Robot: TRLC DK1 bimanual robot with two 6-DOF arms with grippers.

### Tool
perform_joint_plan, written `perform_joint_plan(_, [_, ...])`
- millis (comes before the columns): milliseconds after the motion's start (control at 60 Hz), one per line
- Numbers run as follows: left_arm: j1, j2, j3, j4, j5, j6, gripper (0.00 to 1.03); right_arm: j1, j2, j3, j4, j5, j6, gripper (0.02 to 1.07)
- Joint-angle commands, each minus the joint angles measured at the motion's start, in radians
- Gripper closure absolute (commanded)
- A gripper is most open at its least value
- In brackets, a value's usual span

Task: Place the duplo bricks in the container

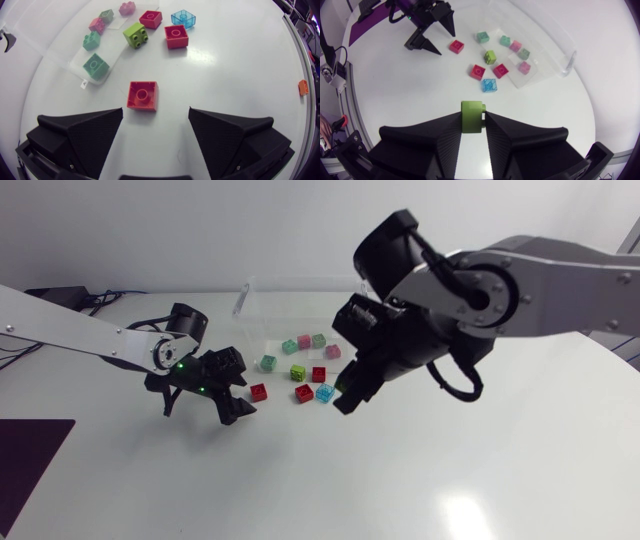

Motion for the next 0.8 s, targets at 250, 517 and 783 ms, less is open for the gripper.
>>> perform_joint_plan(250, [-0.011, 0.102, 0.109, 0.01, 0.021, 0.023, 0.12, -0.051, 0.023, 0.141, -0.019, -0.001, -0.031, 0.75])
perform_joint_plan(517, [-0.025, 0.157, 0.127, 0.011, 0.029, 0.037, 0.12, -0.099, 0.092, 0.259, 0.022, -0.03, -0.025, 0.75])
perform_joint_plan(783, [-0.066, 0.179, 0.116, 0.036, 0.038, 0.035, 0.26, -0.142, 0.195, 0.358, 0.077, -0.041, -0.015, 0.75])
